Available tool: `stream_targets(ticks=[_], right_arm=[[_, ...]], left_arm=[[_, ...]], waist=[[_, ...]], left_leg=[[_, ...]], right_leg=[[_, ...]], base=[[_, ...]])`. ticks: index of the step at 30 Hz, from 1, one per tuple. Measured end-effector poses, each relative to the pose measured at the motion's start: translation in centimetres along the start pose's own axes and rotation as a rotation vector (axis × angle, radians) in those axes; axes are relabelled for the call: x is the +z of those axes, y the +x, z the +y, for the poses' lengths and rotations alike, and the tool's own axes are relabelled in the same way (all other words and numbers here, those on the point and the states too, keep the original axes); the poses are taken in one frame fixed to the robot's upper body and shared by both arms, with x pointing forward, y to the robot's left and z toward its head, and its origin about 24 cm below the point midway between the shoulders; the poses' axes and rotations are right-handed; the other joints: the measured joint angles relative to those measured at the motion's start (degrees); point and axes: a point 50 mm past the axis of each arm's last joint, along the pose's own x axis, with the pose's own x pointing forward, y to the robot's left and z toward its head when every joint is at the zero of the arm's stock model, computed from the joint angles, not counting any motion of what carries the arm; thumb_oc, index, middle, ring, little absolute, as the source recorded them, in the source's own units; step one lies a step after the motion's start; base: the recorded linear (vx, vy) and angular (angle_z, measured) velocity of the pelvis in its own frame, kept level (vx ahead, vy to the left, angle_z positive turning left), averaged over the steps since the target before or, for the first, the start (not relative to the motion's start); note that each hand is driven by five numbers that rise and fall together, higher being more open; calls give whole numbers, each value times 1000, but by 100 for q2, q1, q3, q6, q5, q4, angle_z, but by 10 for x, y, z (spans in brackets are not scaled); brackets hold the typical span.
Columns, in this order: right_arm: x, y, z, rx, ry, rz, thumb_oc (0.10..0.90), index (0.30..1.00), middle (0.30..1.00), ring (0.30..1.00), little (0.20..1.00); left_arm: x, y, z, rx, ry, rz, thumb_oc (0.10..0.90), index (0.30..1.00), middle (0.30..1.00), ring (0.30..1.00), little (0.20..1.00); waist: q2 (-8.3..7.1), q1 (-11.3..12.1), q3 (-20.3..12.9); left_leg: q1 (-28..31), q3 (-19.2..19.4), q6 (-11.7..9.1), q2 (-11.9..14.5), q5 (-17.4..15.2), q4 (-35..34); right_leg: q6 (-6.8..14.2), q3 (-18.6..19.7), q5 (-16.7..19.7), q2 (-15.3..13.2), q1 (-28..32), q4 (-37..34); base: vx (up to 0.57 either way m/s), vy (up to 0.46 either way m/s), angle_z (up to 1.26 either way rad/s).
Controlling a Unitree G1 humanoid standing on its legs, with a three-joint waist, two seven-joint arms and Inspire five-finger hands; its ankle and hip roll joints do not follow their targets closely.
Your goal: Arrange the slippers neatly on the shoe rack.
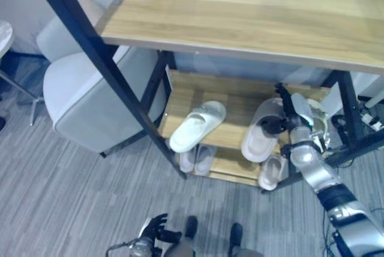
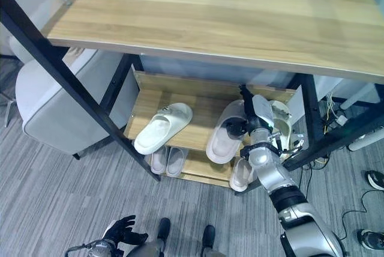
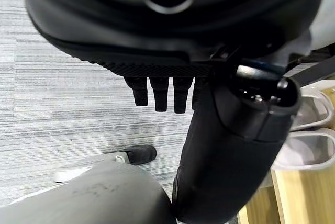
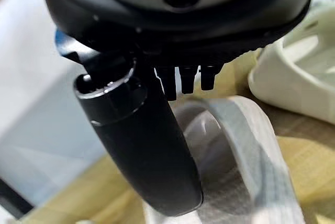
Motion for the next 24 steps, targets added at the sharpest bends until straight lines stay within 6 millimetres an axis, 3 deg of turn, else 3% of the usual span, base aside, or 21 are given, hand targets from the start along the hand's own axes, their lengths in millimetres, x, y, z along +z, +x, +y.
stream_targets(ticks=[1,2,6,13,20,24], right_arm=[[0,2,-1,-6,-7,9,800,900,900,900,900],[1,4,-2,-10,-11,10,400,300,300,300,300],[6,10,-2,-9,-29,3,400,300,300,300,300],[4,4,1,-2,-26,3,400,300,300,300,300],[17,-19,2,2,-2,-105,400,300,300,300,300],[31,-32,-11,-41,31,-206,400,300,300,300,300]], left_arm=[[1,0,0,0,3,-2,800,900,900,900,900],[2,1,0,0,9,-5,800,900,900,900,900],[6,2,0,-7,28,-13,800,900,900,900,900],[7,2,0,-7,28,-13,800,900,900,900,900],[3,2,1,-1,17,10,800,900,900,900,900],[-1,1,1,1,33,20,800,900,900,900,900]], waist=[[-13,1,9],[-20,0,13],[-36,-11,22],[-36,-36,23],[-23,-124,33],[-16,-230,33]], left_leg=[[-7,0,0,-2,0,0],[-9,1,0,-6,0,0],[-12,8,-1,-7,-1,-1],[9,21,0,-18,-1,-1],[159,69,13,-45,-12,-2],[230,120,19,-46,-26,-22]], right_leg=[[1,-1,-1,-2,-5,0],[2,-1,-2,-6,-7,0],[3,5,-3,-7,-13,-1],[45,19,-34,-18,2,0],[8,62,-8,-57,137,-4],[57,109,-44,-80,185,-39]], base=[[0,0,0],[0,0,0],[9,1,0],[31,1,0],[41,-21,-2],[17,-25,-4]])
